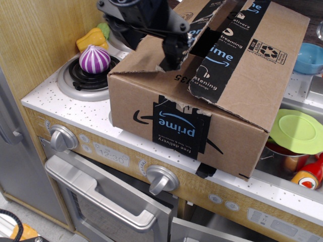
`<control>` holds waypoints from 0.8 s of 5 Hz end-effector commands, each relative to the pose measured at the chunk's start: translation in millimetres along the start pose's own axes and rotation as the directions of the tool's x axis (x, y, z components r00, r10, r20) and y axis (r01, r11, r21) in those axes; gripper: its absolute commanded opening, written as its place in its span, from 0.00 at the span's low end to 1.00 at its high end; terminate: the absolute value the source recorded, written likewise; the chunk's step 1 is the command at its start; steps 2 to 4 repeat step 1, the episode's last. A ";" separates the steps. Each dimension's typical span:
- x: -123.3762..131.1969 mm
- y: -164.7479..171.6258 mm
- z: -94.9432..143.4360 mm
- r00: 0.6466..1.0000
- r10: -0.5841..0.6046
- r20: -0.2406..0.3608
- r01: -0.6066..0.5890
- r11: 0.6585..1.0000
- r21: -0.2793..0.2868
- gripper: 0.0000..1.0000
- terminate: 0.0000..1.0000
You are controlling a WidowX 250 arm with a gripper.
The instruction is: Close large4fbox flaps
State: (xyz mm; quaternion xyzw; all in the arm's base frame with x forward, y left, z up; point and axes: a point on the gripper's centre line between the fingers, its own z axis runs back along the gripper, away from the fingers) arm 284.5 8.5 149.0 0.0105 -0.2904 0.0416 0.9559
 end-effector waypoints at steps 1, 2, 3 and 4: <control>6.3 -6.7 -18.5 1.000 -0.005 -0.024 0.003 0.996 -0.085 1.00 1.00; 6.3 -6.7 -18.5 1.000 -0.005 -0.024 0.003 0.996 -0.085 1.00 1.00; 6.3 -6.7 -18.5 1.000 -0.005 -0.024 0.003 0.996 -0.085 1.00 1.00; 6.3 -6.7 -18.5 1.000 -0.005 -0.024 0.003 0.996 -0.085 1.00 1.00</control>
